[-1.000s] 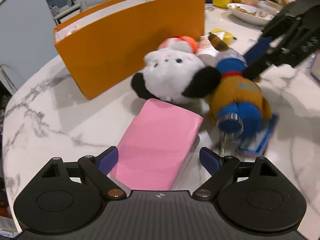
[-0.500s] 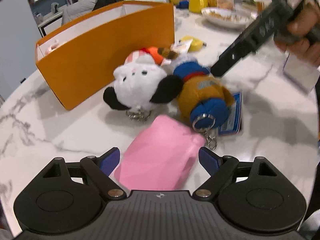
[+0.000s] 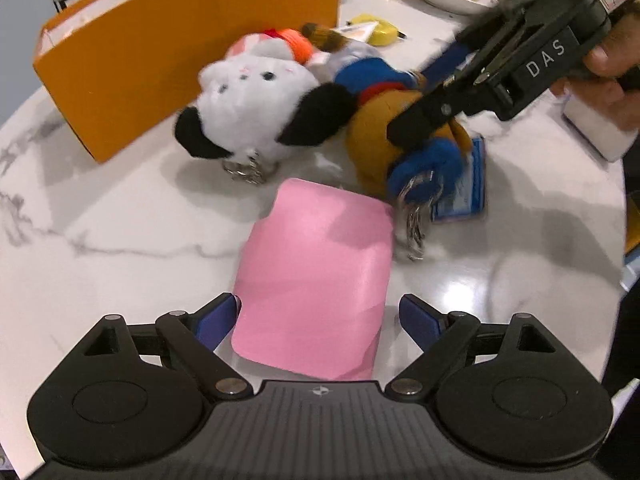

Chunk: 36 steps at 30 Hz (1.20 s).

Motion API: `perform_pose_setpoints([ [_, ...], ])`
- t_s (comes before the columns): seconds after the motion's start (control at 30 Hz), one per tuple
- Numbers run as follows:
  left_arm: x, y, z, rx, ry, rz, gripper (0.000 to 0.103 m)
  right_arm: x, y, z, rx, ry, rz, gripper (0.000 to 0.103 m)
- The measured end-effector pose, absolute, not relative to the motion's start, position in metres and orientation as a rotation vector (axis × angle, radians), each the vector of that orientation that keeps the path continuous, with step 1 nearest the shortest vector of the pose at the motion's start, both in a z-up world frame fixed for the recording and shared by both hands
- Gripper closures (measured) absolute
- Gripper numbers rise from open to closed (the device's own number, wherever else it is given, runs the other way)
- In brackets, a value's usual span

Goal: Organize objects
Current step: 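Move the left tool toward the pink pouch on the table, then grasp the pink pouch with left tool while right tool grasps the duck plush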

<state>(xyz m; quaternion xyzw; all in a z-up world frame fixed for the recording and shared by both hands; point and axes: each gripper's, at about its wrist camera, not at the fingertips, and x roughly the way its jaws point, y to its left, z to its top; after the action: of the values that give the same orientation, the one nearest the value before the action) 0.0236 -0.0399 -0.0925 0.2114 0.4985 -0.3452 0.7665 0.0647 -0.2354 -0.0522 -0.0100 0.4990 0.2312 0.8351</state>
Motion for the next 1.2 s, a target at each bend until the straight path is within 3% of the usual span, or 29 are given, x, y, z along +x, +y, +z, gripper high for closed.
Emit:
perform_pose_setpoints([
  [0.17,0.016,-0.041,-0.089,0.417,1.146,-0.789,0.000,0.059,-0.248,-0.036,-0.208,1.015,0.448,0.022],
  [0.67,0.016,-0.067,-0.097,0.516,0.967,-0.699,0.002,0.065,-0.240,-0.056,-0.037,1.013,0.369,0.022],
  [1.07,0.028,-0.058,-0.103,0.422,0.964,-0.721,0.002,0.070,-0.239,-0.077,0.016,1.022,0.389,0.023],
  [1.13,0.028,-0.056,-0.104,0.412,0.959,-0.717,0.002,0.070,-0.241,-0.077,0.035,1.030,0.398,0.024],
  [1.2,0.027,-0.058,-0.104,0.416,0.958,-0.715,0.004,0.072,-0.243,-0.075,0.059,1.040,0.415,0.034],
])
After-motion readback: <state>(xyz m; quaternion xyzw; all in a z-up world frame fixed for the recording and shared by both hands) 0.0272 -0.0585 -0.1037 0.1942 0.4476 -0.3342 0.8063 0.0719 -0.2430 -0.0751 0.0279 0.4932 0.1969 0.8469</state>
